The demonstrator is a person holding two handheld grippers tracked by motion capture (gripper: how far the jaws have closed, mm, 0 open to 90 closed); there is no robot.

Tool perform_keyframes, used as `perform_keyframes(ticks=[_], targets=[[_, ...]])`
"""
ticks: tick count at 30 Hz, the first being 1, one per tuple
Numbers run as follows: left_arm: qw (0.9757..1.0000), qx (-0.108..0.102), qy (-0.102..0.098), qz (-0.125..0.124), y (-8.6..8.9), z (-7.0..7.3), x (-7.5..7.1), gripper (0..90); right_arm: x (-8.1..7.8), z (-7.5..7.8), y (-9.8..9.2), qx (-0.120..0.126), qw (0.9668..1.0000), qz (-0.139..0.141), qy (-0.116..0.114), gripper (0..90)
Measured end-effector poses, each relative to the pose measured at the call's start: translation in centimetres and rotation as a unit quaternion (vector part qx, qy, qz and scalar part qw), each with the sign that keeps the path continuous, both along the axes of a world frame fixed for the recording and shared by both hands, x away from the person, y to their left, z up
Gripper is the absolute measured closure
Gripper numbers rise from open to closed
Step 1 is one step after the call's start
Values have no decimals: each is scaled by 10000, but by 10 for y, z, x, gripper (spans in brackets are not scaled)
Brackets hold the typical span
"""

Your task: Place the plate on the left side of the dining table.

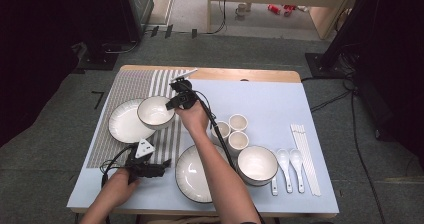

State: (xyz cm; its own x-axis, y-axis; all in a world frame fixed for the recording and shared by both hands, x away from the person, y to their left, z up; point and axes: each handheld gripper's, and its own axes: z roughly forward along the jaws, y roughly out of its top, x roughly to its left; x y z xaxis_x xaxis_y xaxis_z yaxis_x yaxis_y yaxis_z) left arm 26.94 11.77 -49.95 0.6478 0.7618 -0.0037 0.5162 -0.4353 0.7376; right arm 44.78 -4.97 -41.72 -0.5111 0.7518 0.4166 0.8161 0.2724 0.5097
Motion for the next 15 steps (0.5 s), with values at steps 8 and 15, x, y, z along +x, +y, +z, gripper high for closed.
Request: perform_keyframes(ticks=[8,15], targets=[[10000,-3,1,0,0,0,0,147,2,1,6,25,10000,-18,-1,829],[10000,-2,0,2,0,0,0,146,6,-4,7,107,9999,-57,20,828]])
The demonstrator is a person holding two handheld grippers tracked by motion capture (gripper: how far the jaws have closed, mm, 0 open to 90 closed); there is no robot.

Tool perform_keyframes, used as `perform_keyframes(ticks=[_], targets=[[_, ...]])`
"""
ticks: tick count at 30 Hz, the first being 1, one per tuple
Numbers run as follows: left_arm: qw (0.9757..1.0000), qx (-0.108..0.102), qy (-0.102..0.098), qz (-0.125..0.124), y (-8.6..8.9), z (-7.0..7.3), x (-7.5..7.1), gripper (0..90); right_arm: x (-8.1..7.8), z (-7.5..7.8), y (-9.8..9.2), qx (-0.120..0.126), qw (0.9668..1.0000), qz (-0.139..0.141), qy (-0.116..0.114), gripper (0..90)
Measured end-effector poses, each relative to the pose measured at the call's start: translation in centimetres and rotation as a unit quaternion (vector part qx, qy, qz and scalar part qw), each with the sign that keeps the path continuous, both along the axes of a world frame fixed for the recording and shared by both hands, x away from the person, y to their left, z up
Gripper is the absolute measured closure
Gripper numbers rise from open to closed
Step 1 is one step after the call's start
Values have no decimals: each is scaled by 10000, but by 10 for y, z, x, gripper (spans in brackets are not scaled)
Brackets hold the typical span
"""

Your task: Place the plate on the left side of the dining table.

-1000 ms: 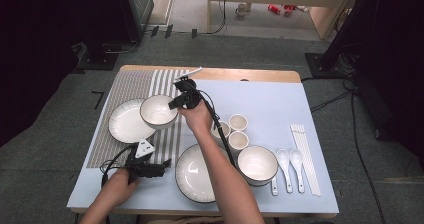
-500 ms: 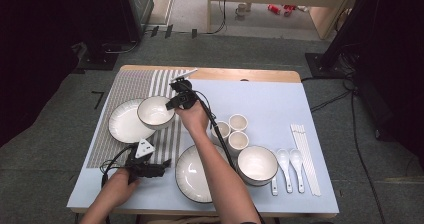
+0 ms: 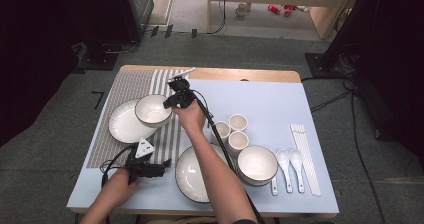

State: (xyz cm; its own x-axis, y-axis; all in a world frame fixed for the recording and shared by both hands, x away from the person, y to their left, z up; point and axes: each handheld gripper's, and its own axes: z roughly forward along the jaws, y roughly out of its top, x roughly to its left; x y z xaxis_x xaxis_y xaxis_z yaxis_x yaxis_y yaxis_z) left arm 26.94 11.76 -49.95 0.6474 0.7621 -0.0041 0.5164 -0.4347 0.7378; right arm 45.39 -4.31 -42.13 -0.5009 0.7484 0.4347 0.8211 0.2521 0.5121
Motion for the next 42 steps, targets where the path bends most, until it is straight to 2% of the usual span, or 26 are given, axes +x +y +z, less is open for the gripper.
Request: perform_keyframes(ticks=[8,24,31,42], targets=[[10000,-2,3,3,0,0,0,147,1,-6,7,-74,10000,-27,21,826],[10000,-2,4,3,0,0,0,147,1,-12,14,8,9999,-81,86,826],[10000,-14,12,6,0,0,0,147,1,-18,23,-83,9999,-63,128,824],[10000,-6,7,4,0,0,0,147,1,-21,24,-55,9999,-49,118,819]])
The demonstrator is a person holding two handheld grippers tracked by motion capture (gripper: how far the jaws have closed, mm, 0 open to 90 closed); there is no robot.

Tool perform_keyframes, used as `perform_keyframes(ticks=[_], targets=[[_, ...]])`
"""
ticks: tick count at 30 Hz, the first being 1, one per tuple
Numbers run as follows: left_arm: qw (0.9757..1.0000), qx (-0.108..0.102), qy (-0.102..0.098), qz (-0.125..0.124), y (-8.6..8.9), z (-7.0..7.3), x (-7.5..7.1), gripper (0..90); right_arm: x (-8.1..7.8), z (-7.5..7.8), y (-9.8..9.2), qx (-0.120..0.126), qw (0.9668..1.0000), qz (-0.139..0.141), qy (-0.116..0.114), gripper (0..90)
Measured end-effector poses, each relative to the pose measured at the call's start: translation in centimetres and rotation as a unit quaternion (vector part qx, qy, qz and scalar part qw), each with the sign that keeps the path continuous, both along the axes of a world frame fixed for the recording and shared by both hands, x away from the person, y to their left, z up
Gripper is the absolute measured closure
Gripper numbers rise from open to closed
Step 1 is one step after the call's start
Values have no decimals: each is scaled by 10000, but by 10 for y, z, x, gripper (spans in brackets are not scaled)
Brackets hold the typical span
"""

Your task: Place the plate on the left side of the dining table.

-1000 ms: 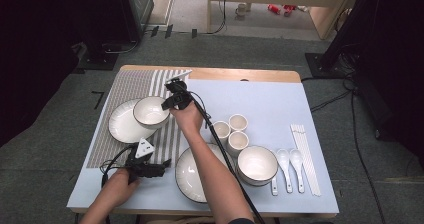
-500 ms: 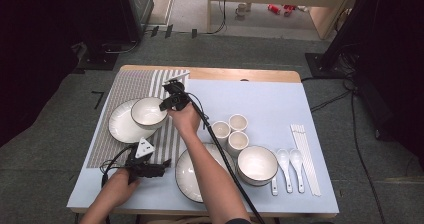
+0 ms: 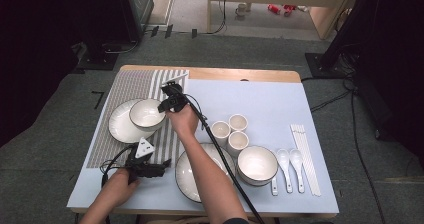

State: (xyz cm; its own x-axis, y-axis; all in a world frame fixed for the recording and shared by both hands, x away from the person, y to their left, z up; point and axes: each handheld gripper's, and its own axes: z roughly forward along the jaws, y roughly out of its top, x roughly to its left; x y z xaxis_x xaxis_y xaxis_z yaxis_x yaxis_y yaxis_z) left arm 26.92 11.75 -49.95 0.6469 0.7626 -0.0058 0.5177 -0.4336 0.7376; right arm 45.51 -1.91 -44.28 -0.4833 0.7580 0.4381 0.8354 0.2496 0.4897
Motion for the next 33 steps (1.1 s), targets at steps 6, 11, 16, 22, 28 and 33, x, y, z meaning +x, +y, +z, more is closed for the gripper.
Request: perform_keyframes(ticks=[6,11,16,22,28,33], targets=[[10000,2,-2,-2,0,0,0,147,-1,0,2,47,10000,-10,-8,800],[10000,1,-2,-1,0,0,0,147,-1,-2,5,51,10000,25,-22,798],[10000,2,-1,-1,0,0,0,147,-1,-3,7,63,10000,50,-14,789],[10000,2,-3,-1,0,0,0,147,0,-5,10,73,9999,68,8,777],[10000,1,-2,0,0,0,0,147,0,-5,10,72,9999,97,34,772],[10000,3,-3,-1,0,0,0,147,0,-4,10,105,9998,156,25,756]])
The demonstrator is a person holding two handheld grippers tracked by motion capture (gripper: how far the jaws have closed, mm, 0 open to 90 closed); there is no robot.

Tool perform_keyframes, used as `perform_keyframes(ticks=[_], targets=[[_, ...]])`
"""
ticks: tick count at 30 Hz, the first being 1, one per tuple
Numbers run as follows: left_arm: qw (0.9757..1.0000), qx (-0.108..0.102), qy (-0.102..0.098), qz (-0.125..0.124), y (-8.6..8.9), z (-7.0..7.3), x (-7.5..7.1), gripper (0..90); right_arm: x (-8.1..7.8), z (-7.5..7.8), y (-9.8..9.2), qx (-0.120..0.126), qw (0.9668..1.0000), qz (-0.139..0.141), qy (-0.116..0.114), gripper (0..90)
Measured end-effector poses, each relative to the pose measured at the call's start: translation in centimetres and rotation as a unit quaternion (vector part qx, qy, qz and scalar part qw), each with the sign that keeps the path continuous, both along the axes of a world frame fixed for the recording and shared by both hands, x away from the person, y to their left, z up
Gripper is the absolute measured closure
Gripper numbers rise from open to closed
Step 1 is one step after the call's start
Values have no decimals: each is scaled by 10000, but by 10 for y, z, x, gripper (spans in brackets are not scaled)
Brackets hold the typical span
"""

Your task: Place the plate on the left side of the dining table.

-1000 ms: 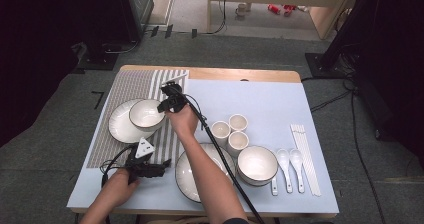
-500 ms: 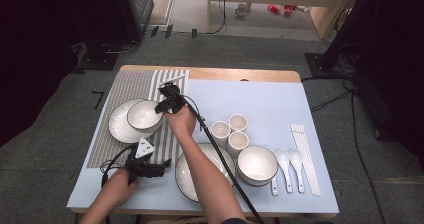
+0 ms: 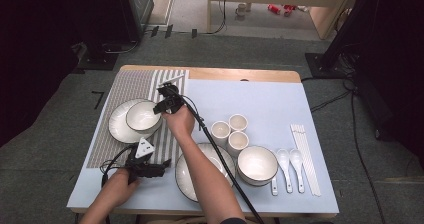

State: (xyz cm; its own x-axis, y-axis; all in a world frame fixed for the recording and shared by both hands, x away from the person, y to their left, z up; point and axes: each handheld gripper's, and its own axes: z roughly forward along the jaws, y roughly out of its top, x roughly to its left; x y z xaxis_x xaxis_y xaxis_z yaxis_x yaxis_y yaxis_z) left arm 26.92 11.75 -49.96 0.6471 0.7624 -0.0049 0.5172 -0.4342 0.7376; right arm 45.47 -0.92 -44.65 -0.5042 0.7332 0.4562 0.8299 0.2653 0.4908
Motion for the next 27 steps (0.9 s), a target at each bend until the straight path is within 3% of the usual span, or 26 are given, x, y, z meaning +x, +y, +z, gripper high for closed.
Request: perform_keyframes(ticks=[7,16,27], targets=[[10000,5,-6,-4,0,0,0,147,0,7,-7,104,9999,47,-51,719],[10000,6,-6,-6,0,0,0,147,-4,18,-14,-1,9997,154,-204,650],[10000,9,-6,-8,0,0,0,147,-14,26,-20,-18,9991,331,-280,648]])
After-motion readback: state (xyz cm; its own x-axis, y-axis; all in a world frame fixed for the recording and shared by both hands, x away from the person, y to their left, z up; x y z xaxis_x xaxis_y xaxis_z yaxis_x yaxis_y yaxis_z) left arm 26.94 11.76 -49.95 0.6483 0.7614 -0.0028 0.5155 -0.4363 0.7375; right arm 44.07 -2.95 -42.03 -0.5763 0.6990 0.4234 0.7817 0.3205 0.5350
